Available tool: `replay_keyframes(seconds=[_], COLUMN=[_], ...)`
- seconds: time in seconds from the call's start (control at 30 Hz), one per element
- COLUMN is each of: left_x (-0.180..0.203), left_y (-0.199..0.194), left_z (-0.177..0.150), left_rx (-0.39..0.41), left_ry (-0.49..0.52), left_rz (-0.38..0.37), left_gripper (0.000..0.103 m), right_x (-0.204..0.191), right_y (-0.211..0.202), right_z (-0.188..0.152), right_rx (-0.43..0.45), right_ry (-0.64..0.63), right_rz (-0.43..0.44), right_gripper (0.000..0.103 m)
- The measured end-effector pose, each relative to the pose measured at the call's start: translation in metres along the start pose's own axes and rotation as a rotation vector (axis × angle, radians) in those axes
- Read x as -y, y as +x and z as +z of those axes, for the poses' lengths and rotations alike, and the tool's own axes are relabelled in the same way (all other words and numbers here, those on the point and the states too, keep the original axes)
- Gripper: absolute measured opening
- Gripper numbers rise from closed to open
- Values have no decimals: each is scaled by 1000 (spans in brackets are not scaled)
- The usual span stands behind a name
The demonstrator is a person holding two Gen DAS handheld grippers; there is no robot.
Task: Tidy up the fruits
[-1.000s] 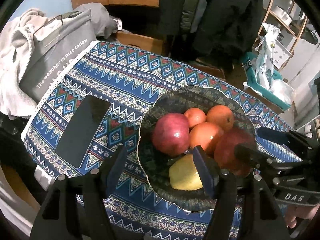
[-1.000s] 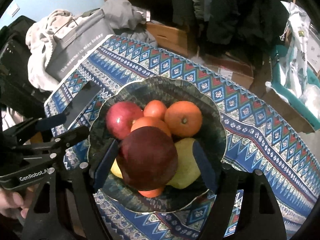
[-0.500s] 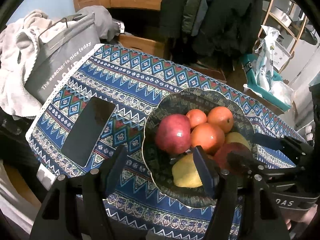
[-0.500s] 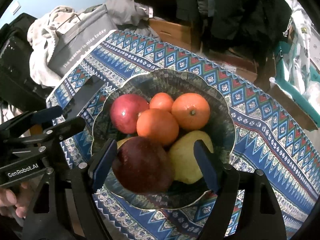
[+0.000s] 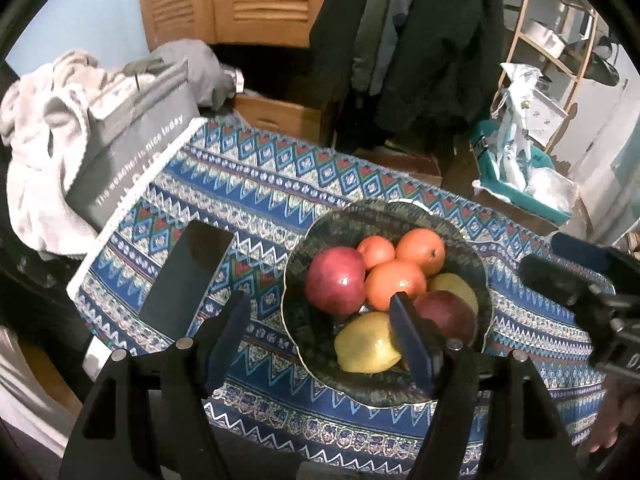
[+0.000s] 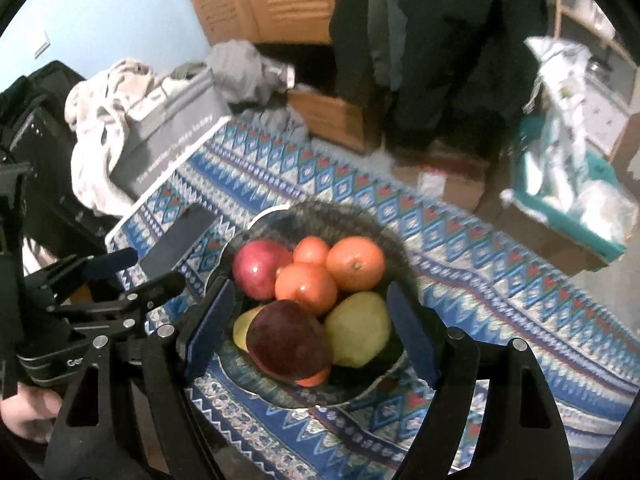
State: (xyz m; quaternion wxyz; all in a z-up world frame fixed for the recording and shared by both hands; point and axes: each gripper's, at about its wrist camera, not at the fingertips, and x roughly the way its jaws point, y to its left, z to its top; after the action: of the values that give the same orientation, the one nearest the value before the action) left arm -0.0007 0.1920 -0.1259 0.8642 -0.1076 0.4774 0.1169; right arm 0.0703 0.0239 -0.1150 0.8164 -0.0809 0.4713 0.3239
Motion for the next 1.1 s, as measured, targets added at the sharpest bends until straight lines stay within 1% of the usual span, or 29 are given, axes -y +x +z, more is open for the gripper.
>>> replay_keyframes(seconds=[0.07, 0.17, 0.33, 0.4, 0.43, 0.53, 0.67, 0.9, 1.0, 1.1], left_x=[4, 11, 24, 29, 31, 36, 42, 51, 55, 58], left_y=[-11, -25, -46, -54, -57, -66, -76, -94, -100, -105], left_z=[3, 6, 12, 15, 16, 19, 22, 25, 26, 27], left_rx=[29, 64, 114, 136, 144, 168, 185, 237, 263, 276], left_ry=[12, 35, 65, 71, 71, 74, 81, 94, 106, 113], left_rz=[1, 8, 7, -1, -3, -15, -21, -17, -3, 0], left_gripper=[80, 80, 81, 84, 88, 88, 88, 101, 101, 102], right_x=[2, 6, 20, 24, 26, 31, 36, 42, 47, 53], right_y=[-13, -36, -70, -81, -87, -104, -121, -148, -158, -164], right_z=[1, 3, 4, 4, 3, 1, -3, -12, -18, -22], right_rx=[26, 73, 145, 169, 182, 218, 259, 333, 354, 366], right_ry=[5, 21, 65, 74, 74, 69, 62, 33, 30, 36], right_rz=[-21, -60, -108, -121, -130, -173, -216, -320, -360, -377], right_gripper=[80, 80, 84, 85, 85, 85, 85, 85, 86, 86])
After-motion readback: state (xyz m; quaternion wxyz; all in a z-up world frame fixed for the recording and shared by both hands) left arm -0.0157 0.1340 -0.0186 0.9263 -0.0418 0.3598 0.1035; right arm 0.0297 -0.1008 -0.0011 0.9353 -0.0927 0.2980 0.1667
